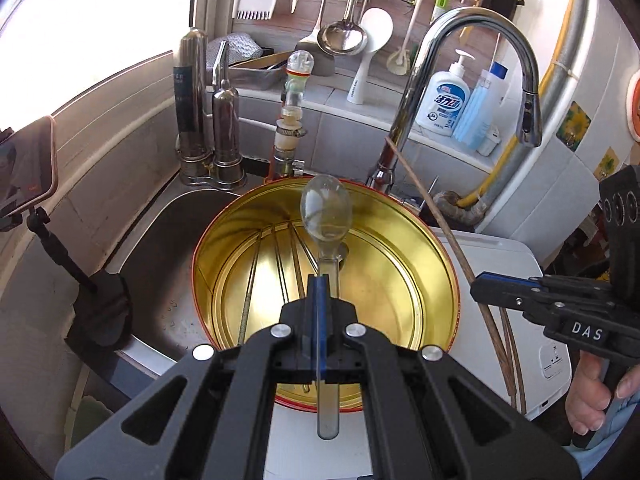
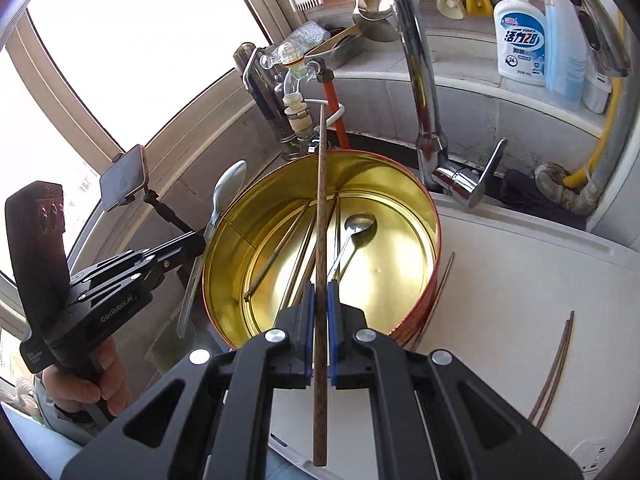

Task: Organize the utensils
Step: 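Carry the held chopstick and grey spoon over the red tin, then open both grippers to drop the chopstick and grey spoon into the tin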

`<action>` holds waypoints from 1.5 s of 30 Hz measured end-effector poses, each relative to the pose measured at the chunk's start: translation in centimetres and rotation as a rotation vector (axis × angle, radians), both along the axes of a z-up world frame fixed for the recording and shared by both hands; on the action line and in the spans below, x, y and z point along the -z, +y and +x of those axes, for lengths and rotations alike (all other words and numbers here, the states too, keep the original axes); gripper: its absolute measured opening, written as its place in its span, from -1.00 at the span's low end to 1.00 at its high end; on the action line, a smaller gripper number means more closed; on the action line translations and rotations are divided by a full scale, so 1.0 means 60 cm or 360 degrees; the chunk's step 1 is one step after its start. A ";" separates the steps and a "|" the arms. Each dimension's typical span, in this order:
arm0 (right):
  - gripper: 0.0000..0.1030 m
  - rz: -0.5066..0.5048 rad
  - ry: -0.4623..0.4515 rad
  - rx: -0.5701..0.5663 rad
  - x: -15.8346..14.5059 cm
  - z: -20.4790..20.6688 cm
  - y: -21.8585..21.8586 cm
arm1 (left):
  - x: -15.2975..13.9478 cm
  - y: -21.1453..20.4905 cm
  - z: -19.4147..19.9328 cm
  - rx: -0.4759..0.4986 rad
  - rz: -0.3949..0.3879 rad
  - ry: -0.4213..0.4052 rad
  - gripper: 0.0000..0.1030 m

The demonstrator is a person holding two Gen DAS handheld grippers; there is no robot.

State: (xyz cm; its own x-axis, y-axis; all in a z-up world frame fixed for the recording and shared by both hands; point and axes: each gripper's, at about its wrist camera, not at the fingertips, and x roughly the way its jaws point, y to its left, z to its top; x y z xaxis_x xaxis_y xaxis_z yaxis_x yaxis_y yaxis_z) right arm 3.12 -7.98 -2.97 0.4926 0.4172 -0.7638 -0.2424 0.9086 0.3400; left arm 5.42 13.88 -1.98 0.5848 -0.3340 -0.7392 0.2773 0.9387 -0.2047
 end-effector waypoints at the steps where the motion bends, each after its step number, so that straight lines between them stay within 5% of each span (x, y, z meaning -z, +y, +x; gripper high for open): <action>1: -0.87 -0.0015 0.0019 -0.0002 0.003 0.009 0.013 | 0.003 0.013 0.005 -0.0012 -0.0017 0.0016 -0.99; 11: -0.87 -0.0012 0.0223 0.0132 0.041 0.099 0.050 | 0.055 -0.010 0.103 0.0119 -0.0078 0.0174 -0.99; 21: -0.87 0.0142 0.0528 0.0204 0.107 0.140 0.041 | 0.112 -0.029 0.136 0.0169 0.0005 0.0320 -0.99; 37: -0.85 -0.0016 0.0535 0.0237 0.121 0.154 0.049 | 0.136 -0.034 0.133 0.0174 0.0198 0.0345 -0.95; 38: -0.68 -0.0010 0.0523 0.0246 0.117 0.152 0.049 | 0.136 -0.038 0.129 0.0169 0.0268 0.0335 -0.84; 39: -0.25 0.0011 0.0512 0.0248 0.111 0.151 0.047 | 0.134 -0.041 0.125 0.0162 0.0335 0.0320 -0.34; 41: 0.28 0.0050 0.0466 0.0264 0.099 0.147 0.041 | 0.128 -0.041 0.116 0.0152 0.0397 0.0261 0.56; 45: 0.43 0.0035 0.0371 0.0288 0.079 0.142 0.038 | 0.124 -0.037 0.108 0.0162 0.0384 0.0226 0.56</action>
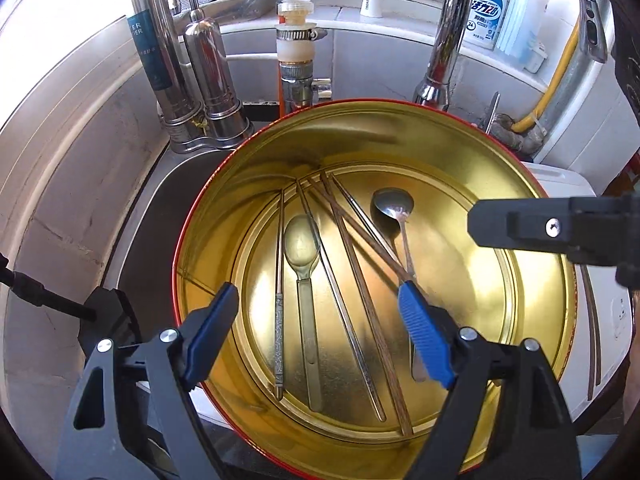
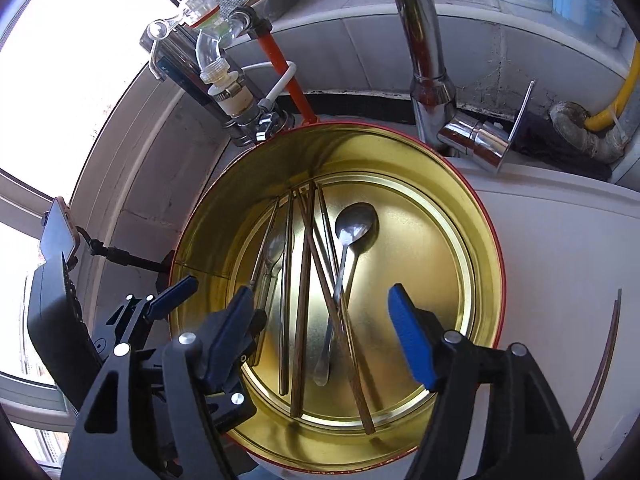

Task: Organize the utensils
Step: 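Open both grippers to drop the chopstick and grey spoon into the tin, then move both grippers back to the remaining chopsticks on the board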

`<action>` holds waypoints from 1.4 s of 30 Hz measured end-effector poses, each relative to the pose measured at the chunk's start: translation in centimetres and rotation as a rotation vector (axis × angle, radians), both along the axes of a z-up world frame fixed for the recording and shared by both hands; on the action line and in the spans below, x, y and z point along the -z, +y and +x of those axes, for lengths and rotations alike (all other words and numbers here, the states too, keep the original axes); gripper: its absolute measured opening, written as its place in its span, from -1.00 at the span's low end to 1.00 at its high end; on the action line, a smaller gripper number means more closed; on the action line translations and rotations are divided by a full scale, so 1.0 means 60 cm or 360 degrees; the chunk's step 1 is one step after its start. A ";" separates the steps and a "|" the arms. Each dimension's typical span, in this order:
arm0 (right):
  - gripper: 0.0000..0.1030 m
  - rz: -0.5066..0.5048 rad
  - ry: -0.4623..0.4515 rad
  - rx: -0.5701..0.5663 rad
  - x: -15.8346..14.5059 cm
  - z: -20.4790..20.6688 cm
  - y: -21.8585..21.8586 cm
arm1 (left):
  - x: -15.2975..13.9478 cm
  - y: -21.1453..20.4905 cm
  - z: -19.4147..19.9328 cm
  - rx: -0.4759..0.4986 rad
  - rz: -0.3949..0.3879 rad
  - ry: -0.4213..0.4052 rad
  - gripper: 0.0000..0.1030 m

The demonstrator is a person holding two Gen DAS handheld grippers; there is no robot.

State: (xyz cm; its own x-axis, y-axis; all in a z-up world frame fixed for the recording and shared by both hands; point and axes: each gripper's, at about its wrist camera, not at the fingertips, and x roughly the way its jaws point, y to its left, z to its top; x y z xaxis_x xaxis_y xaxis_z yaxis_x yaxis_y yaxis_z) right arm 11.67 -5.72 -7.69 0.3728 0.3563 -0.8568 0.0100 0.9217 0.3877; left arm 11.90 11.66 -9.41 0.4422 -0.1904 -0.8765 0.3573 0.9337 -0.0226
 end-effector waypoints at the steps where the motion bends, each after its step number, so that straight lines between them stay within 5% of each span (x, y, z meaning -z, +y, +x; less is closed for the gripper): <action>1: 0.44 0.0001 -0.0003 -0.0004 -0.001 -0.001 0.000 | 0.001 0.001 0.000 0.0000 -0.0003 0.0004 0.56; 20: 0.46 0.0037 -0.0051 0.0039 -0.006 -0.038 -0.020 | -0.024 -0.005 -0.030 0.0012 -0.0114 -0.0040 0.56; 25: 0.68 0.0067 -0.0152 0.0060 -0.018 -0.068 -0.046 | -0.046 -0.010 -0.062 0.0057 -0.0252 -0.0095 0.56; 31: 0.76 0.0037 -0.0324 0.0153 -0.034 -0.133 -0.112 | -0.066 -0.024 -0.113 0.0079 -0.0357 -0.0173 0.56; 34: 0.76 0.0018 -0.0351 0.0202 -0.037 -0.163 -0.155 | -0.063 -0.033 -0.134 0.0067 -0.0462 -0.0111 0.56; 42: 0.76 0.0031 -0.0314 0.0384 -0.013 -0.217 -0.269 | -0.061 -0.080 -0.175 0.0063 -0.0436 -0.0085 0.56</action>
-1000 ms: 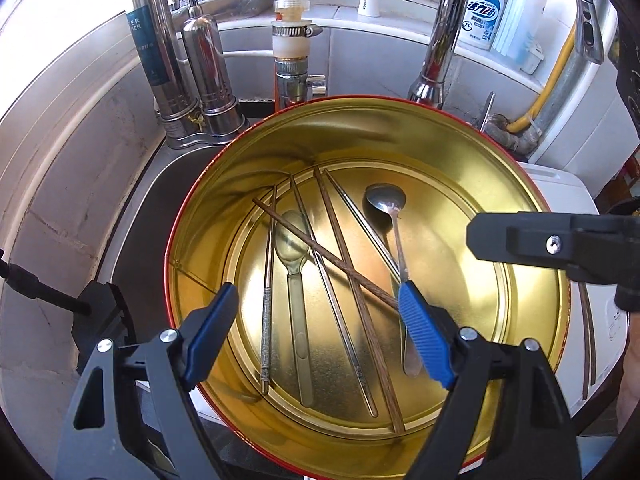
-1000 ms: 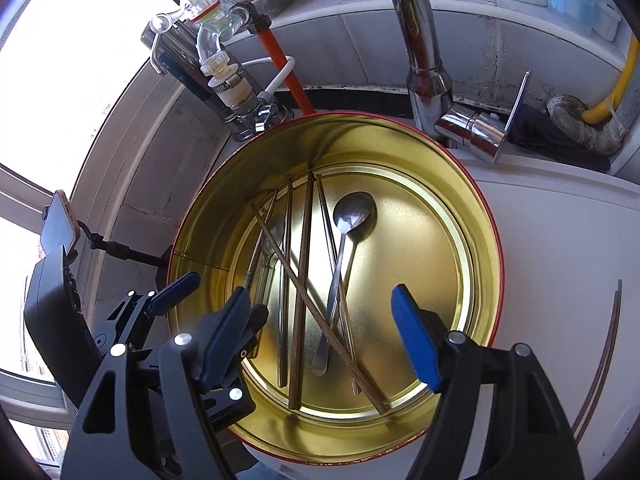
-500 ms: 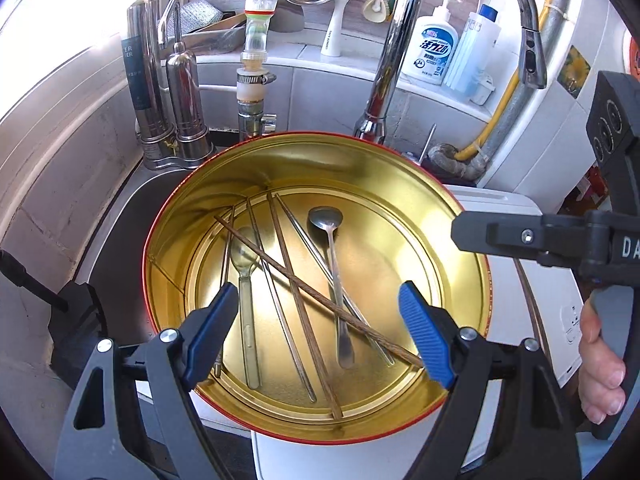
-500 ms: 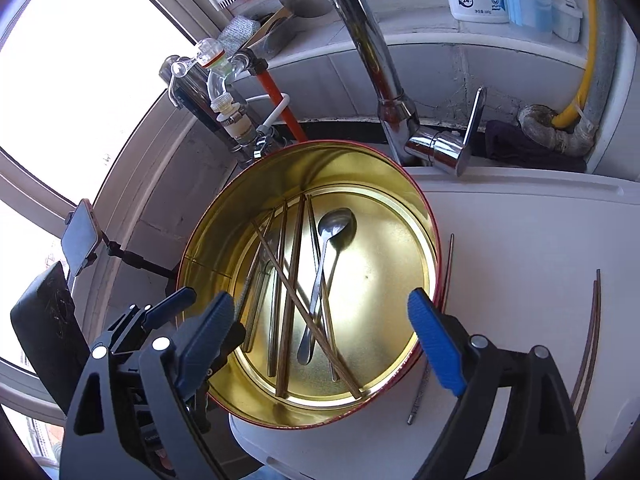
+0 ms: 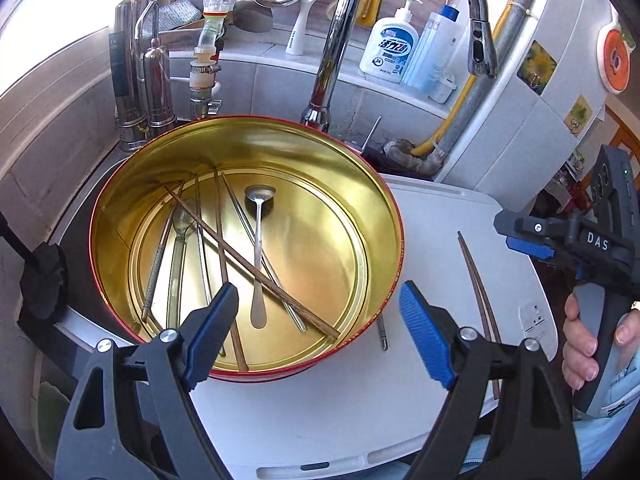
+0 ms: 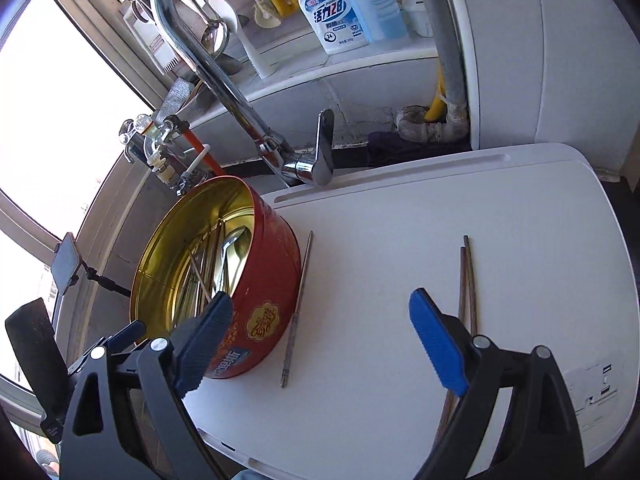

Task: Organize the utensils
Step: 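Move both grippers back to the remaining chopsticks on the board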

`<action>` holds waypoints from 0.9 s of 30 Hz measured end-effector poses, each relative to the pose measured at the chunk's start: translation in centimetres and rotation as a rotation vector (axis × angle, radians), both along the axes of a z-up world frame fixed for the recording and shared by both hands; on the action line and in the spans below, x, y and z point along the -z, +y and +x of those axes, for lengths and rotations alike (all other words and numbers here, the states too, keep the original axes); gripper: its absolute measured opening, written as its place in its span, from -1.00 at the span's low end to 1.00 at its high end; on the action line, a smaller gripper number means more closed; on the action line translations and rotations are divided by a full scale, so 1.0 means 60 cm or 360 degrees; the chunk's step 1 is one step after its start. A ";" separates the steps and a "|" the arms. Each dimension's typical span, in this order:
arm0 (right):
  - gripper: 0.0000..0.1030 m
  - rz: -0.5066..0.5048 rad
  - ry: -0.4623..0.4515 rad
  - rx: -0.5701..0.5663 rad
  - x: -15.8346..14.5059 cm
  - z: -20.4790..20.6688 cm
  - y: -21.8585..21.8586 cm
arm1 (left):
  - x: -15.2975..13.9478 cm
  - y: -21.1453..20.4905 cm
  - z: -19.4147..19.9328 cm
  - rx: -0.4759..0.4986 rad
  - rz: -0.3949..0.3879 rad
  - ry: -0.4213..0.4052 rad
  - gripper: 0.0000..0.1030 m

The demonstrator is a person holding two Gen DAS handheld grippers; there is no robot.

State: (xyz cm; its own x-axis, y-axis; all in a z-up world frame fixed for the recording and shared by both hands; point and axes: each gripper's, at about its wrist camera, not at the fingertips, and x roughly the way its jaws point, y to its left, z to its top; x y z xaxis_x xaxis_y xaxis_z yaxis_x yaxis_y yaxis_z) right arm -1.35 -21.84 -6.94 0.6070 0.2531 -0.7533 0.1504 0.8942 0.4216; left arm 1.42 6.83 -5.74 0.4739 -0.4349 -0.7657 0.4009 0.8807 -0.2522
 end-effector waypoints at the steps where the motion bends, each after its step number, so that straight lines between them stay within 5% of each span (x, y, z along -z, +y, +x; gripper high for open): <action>1: 0.76 0.0004 0.0003 0.0017 0.003 -0.005 -0.010 | 0.000 -0.007 -0.005 0.0006 0.0002 -0.0001 0.56; 8: 0.76 -0.0055 0.0043 0.0038 0.021 -0.033 -0.051 | 0.001 -0.063 -0.050 0.0134 0.0033 -0.0051 0.56; 19: 0.76 -0.0294 0.0154 -0.0016 0.073 -0.060 -0.070 | 0.054 -0.174 -0.102 0.0316 0.0283 -0.0175 0.55; 23: 0.41 -0.0404 0.0211 -0.0046 0.090 -0.068 -0.075 | 0.096 -0.197 -0.098 0.0294 0.0369 -0.0134 0.13; 27: 0.16 -0.0508 0.0256 -0.0074 0.107 -0.077 -0.070 | 0.125 -0.207 -0.092 0.0210 0.0450 -0.0156 0.03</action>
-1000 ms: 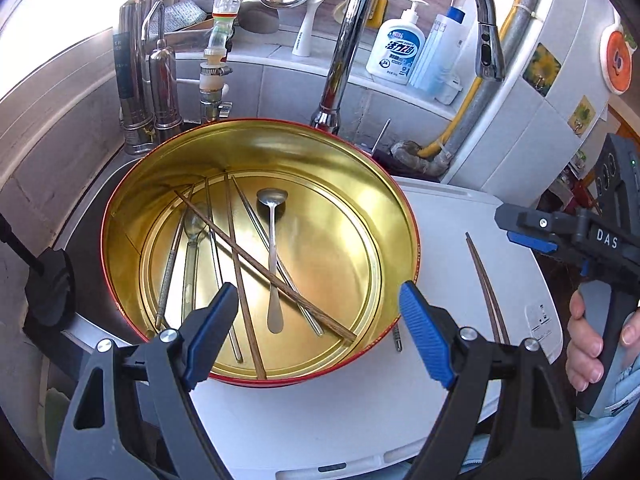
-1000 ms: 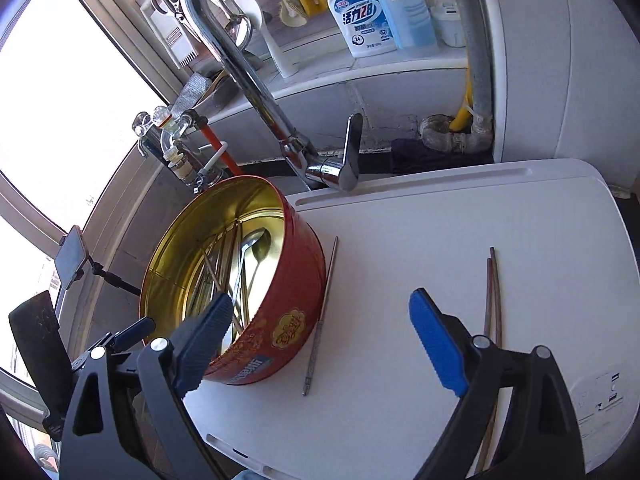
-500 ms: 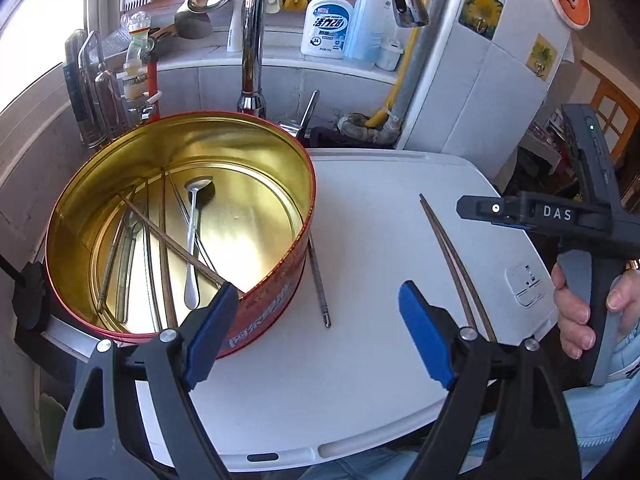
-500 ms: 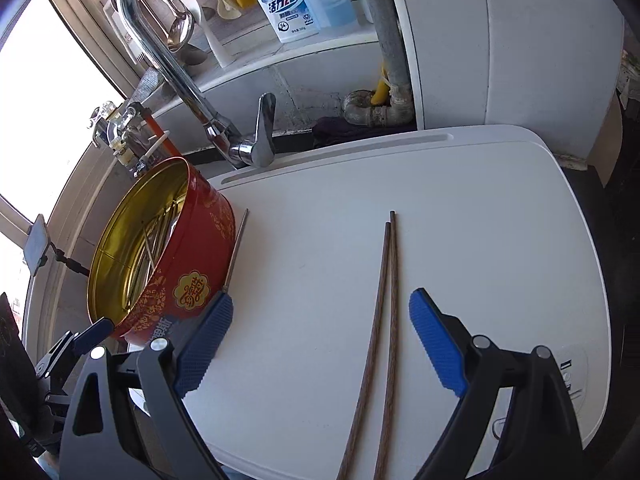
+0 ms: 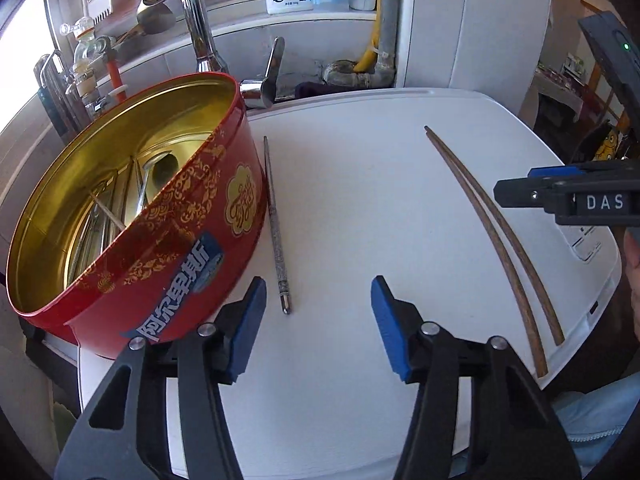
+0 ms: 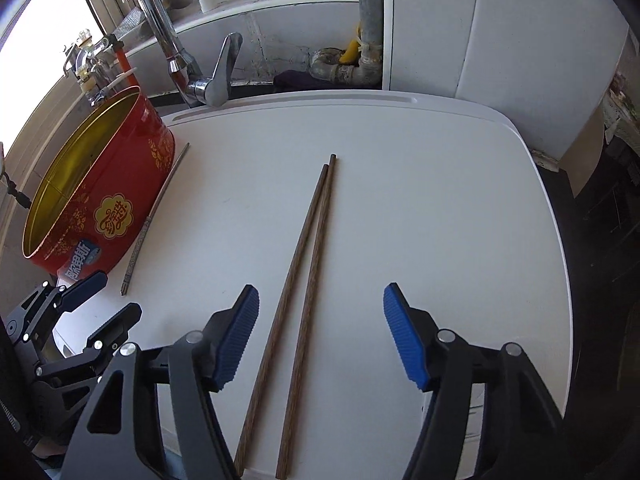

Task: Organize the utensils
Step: 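Move both grippers back to the remaining chopsticks on the board, then grasp a wooden chopstick with the right gripper while the left grasps a metal chopstick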

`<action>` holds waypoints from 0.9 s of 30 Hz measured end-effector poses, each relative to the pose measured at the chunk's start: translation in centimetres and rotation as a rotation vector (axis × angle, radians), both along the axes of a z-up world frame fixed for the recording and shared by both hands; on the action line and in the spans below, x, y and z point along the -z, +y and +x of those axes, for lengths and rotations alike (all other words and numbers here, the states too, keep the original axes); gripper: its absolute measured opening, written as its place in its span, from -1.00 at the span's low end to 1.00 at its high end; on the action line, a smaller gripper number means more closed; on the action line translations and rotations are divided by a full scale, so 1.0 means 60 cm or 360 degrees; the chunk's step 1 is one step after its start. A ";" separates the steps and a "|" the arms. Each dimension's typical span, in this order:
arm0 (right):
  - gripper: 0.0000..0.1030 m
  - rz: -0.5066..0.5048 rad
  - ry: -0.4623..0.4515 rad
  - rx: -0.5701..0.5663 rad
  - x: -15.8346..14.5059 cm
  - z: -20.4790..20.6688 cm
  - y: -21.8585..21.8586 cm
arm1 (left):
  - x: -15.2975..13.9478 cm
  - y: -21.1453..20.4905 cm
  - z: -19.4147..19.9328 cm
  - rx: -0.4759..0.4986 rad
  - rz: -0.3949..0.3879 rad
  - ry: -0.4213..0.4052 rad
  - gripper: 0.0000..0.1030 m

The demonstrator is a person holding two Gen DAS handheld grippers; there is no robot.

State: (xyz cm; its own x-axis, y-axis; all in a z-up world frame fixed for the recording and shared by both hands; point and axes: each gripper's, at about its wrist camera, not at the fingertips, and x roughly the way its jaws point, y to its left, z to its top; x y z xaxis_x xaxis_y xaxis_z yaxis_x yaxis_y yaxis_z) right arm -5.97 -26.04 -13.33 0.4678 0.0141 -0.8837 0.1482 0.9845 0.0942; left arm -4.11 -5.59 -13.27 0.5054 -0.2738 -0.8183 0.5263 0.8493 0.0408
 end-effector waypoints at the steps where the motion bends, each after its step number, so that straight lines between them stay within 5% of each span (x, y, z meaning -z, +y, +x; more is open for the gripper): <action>1: 0.13 -0.0019 0.0014 -0.0008 0.004 -0.003 0.001 | 0.003 0.000 0.003 -0.0019 0.0005 -0.0006 0.02; 14: -0.12 -0.0164 0.0071 -0.0020 0.024 -0.018 0.016 | 0.022 -0.002 0.028 -0.0135 0.0019 -0.0053 0.01; 19: -0.34 -0.0152 0.0080 -0.0025 0.029 -0.030 0.020 | 0.022 0.001 0.040 -0.0129 -0.0106 0.0032 -0.45; 21: -0.83 -0.0146 0.0072 -0.0022 0.028 -0.034 0.020 | 0.022 0.000 0.042 -0.0145 -0.0099 0.0024 -0.86; 27: -0.87 -0.0118 0.0073 0.0014 0.027 -0.035 0.011 | 0.022 0.001 0.045 -0.0169 -0.0141 0.0049 -0.90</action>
State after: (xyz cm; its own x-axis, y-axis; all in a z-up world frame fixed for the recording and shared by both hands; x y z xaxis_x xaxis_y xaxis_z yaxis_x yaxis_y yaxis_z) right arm -8.08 -25.41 -14.97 0.4264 -0.0557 -0.9028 0.1591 0.9872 0.0143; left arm -1.42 -5.56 -14.56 0.5104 -0.2919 -0.8089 0.4328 0.9000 -0.0516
